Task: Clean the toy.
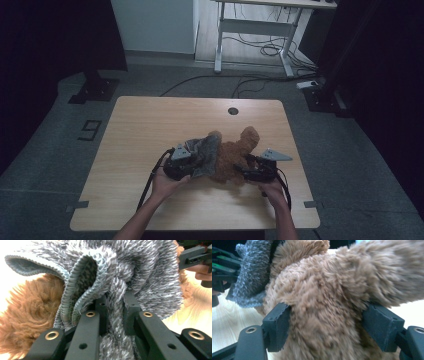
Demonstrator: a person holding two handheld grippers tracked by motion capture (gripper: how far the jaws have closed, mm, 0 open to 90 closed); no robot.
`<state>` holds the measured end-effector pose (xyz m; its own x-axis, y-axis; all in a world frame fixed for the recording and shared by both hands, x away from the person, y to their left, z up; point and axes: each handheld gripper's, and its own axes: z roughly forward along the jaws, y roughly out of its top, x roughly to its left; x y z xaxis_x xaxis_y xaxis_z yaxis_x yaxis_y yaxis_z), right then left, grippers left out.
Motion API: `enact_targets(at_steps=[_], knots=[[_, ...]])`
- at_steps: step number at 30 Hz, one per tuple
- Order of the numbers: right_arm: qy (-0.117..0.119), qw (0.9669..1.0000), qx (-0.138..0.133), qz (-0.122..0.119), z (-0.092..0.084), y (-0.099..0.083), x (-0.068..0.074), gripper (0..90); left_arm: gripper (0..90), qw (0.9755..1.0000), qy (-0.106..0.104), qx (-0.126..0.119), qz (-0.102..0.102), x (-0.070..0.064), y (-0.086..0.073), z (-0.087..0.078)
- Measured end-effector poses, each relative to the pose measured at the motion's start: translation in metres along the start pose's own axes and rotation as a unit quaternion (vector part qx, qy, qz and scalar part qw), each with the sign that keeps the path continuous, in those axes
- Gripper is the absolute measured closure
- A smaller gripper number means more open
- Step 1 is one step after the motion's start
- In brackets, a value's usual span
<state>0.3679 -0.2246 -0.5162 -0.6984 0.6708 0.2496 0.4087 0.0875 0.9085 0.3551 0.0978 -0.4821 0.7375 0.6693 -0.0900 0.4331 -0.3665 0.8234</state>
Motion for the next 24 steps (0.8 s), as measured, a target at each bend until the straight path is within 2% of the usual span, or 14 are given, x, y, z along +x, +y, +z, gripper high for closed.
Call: enact_targets(at_steps=[2, 3, 5, 10, 15, 19, 22, 24], knots=[[0.011, 0.9999, 0.007, 0.010, 0.003, -0.001, 0.000, 39.1, 77.8, 1.0000, -0.001, -0.001, -0.003, 0.001, 0.000, 0.000], [0.022, 0.9994, 0.011, 0.023, 0.004, -0.004, -0.003, 50.3, 77.7, 1.0000, -0.005, -0.002, -0.007, 0.001, 0.000, 0.000], [0.028, 0.9994, 0.013, 0.017, 0.002, -0.008, -0.002, 57.1, 77.5, 0.9998, -0.012, -0.005, -0.017, 0.002, 0.000, -0.003], [0.031, 0.9994, 0.017, 0.007, -0.002, -0.015, 0.001, 62.5, 77.2, 0.9993, -0.020, -0.010, -0.031, 0.002, 0.007, -0.009], [0.017, 0.9998, 0.004, 0.005, -0.003, -0.021, 0.004, 65.3, 77.5, 0.9989, -0.023, -0.031, -0.028, -0.013, 0.034, -0.009], [0.009, 0.9999, 0.003, -0.005, -0.003, -0.021, 0.007, 65.8, 77.5, 0.9995, -0.004, -0.027, 0.018, -0.041, 0.069, 0.010], [0.007, 0.9998, 0.006, -0.015, -0.003, -0.021, 0.008, 65.9, 77.5, 0.9996, -0.013, -0.014, 0.022, -0.055, 0.091, 0.032], [0.004, 0.9997, 0.006, -0.022, -0.004, -0.021, 0.009, 66.1, 77.4, 0.9996, -0.015, 0.007, 0.024, -0.062, 0.100, 0.050]])
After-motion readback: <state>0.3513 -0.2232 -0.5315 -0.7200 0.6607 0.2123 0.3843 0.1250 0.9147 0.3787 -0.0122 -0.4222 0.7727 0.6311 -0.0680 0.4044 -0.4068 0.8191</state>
